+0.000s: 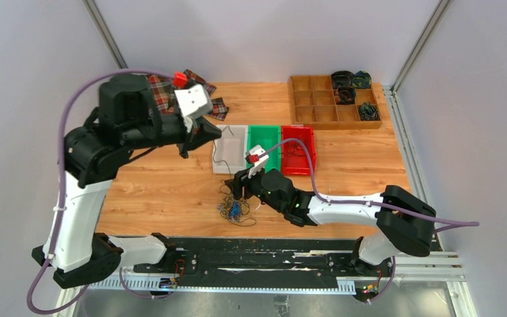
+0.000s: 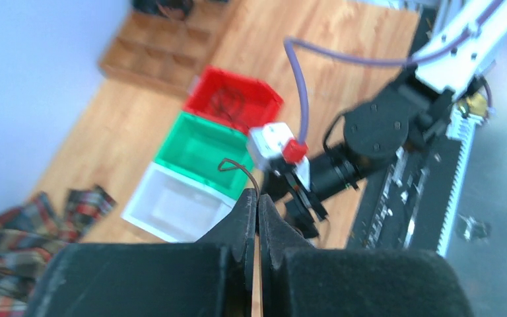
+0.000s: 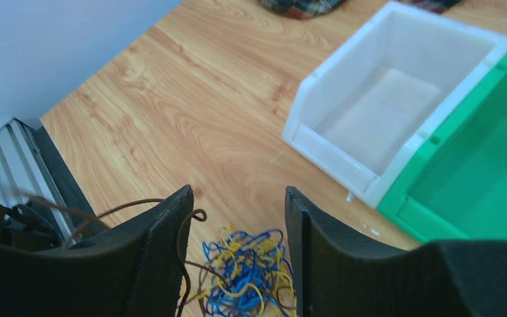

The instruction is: Untangle the cables

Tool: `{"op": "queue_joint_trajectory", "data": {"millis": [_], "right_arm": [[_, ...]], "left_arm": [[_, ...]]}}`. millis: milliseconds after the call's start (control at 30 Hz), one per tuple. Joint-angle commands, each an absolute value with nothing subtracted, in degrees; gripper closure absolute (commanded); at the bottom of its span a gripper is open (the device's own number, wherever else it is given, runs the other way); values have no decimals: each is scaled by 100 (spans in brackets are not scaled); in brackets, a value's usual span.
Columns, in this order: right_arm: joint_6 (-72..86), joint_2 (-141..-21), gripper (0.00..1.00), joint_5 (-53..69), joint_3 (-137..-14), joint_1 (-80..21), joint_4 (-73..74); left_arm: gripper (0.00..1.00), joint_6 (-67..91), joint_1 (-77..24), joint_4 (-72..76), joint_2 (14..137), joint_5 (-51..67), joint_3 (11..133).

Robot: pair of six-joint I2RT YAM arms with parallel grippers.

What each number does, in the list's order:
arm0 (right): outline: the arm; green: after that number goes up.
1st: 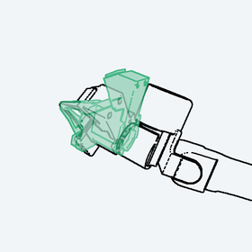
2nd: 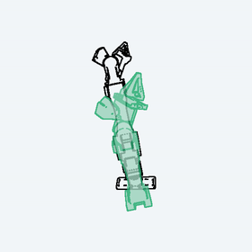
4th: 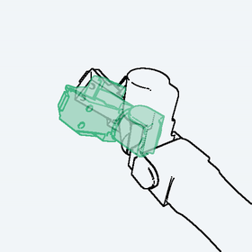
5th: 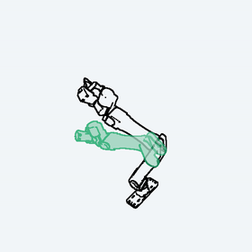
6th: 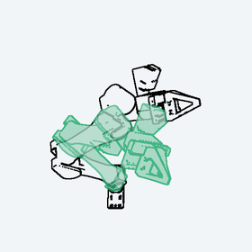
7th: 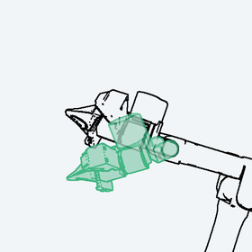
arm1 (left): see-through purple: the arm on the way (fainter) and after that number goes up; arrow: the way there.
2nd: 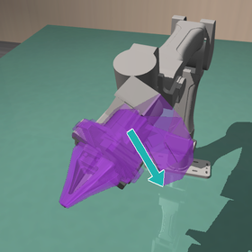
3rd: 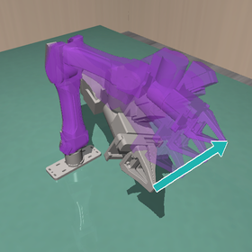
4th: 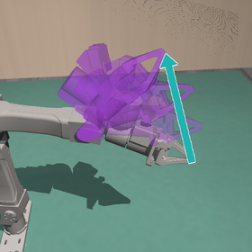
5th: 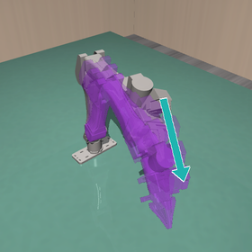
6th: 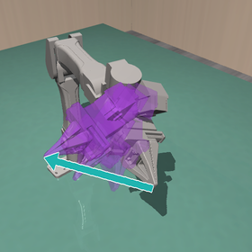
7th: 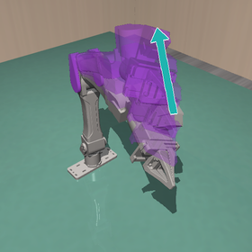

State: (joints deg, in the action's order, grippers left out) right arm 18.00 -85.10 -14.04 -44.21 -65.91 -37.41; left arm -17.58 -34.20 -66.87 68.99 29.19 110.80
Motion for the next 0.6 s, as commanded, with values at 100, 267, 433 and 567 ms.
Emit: {"op": "queue_joint_trajectory", "data": {"millis": [100, 267, 433, 567], "right_arm": [[2135, -8436, 48, -1724, -3708, -6548, -4061], [2255, -8332, 49, -1881, -3263, -6539, -4140], [2251, -7997, 48, -2063, -3004, -6532, -4056], [2069, -7316, 37, -2106, -2912, -6487, -3993]], "left_arm": [[100, -2153, -3384, -6671, 7341, 2135, 13076], [100, -2543, -3384, -6179, 7528, 1388, 13882], [100, -3147, -3384, -4345, 7054, 450, 13402], [100, -3400, -3384, -3552, 6779, 253, 12909]]}}
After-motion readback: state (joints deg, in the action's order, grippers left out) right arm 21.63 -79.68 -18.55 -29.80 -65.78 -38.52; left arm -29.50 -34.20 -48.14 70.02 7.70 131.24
